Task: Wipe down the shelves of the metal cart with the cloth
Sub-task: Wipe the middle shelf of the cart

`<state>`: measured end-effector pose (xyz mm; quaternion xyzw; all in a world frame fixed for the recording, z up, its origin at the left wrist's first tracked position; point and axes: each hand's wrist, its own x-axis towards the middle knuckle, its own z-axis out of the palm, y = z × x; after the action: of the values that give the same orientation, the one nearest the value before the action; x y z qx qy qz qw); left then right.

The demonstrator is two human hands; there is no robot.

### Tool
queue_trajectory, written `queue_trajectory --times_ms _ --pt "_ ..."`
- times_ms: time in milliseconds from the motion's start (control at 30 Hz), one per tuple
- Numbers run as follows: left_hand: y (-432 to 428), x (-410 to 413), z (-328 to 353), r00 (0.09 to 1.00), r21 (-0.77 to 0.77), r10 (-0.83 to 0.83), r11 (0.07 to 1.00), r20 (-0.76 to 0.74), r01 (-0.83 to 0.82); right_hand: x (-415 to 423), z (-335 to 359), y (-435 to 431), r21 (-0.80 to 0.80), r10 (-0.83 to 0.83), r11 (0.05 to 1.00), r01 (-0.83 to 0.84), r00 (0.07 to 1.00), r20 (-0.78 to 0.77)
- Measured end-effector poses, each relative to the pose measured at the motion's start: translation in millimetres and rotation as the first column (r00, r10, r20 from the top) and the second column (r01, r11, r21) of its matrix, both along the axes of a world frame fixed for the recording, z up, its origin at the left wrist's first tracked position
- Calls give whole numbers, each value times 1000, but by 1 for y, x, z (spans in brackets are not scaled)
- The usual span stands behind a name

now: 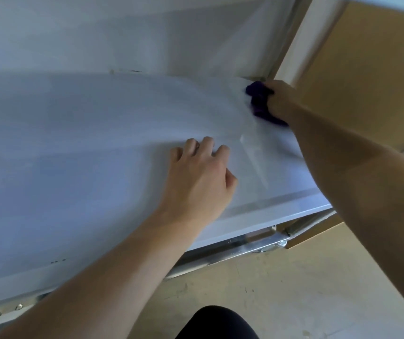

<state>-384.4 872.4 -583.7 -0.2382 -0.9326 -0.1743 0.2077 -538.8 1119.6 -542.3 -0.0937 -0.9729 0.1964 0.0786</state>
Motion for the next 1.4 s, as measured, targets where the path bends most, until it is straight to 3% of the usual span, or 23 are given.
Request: queue_trajectory --times_ms 167,400,600,1000,1200,1400 --pt "-1 0 1 1000 -11 8 1000 17 -8 32 0 -9 5 92 996 -92 995 27" --pt "0 2 5 999 -43 19 999 51 -17 139 -23 -29 116 183 978 -171 977 -105" --pt "0 2 5 999 -54 33 998 35 -31 186 -28 -62 95 220 974 -206 959 -177" --pt "-20 20 19 994 -86 5 996 110 5 190 -25 -71 34 177 984 -173 966 -189" --pt "-51 46 12 1000 -71 21 997 20 -20 190 -22 -80 33 159 987 -155 966 -204" --pt "-52 51 11 996 -58 86 994 -31 -88 191 -26 -116 50 311 950 -308 925 -218"
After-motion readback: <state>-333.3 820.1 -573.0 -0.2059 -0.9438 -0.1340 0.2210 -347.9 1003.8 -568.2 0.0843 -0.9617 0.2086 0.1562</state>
